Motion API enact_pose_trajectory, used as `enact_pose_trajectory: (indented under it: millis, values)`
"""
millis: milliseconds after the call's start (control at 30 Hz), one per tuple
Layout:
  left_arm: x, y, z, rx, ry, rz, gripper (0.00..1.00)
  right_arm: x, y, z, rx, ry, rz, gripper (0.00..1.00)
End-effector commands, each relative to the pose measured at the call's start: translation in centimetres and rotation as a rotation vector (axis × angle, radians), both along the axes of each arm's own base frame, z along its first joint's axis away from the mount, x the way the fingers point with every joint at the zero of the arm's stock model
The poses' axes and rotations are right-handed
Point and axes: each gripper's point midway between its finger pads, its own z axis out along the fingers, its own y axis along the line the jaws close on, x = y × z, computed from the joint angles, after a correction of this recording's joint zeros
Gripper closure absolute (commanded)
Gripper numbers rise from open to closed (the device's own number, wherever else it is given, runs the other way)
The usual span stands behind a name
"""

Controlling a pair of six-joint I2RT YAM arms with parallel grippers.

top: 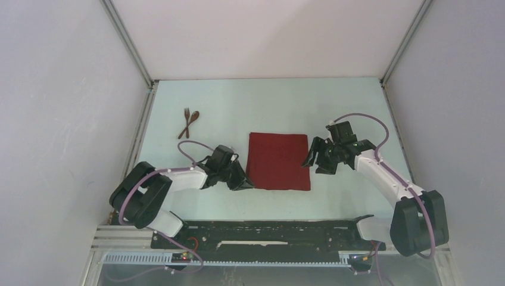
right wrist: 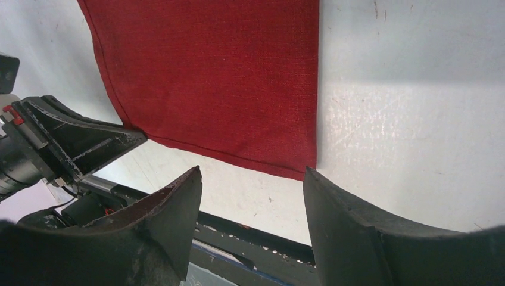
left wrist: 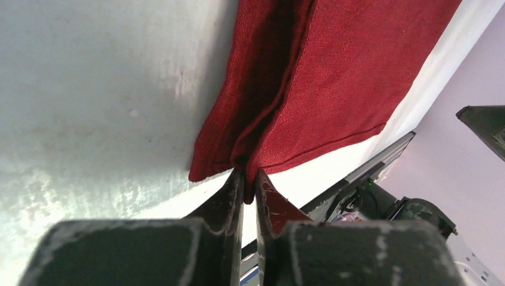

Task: Fold the napkin into a case and place the utensils inside
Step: Smooth out the square-folded napkin at the center of the board.

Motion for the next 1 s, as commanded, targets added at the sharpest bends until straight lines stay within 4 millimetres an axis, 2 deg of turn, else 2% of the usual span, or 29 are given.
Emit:
enact_pose_trajectory:
  millis: [0,100,200,500,800,967]
  values:
    - [1.2,0.6,1.9,0.038,-0.095,0.025,0.9,0.1,0.0,1.0,0.009,-0.052,0.016,0.29]
    - [1.4,1.1,3.0,0.071,-0.132,0.017,0.9,0.1,0.2,0.9,0.004,-0.054,0.023,0.29]
    - [1.5,1.4,3.2,0.092,-0.139,0.013,0.9,0.1,0.8,0.6,0.014,-0.046,0.04,0.3]
    - [1.5,2.3,1.0,0.127,-0.091,0.021,0.91,-0.6,3.6,0.1,0.069,-0.017,0.116,0.28]
    - [1.4,3.0,-0.2,0.144,-0.07,0.031,0.91,-1.9,7.2,-0.2,0.314,0.06,0.188,0.16]
    - [1.5,3.8,-0.8,0.162,-0.063,0.044,0.91,-2.6,7.4,-1.6,0.39,0.118,0.184,0.13]
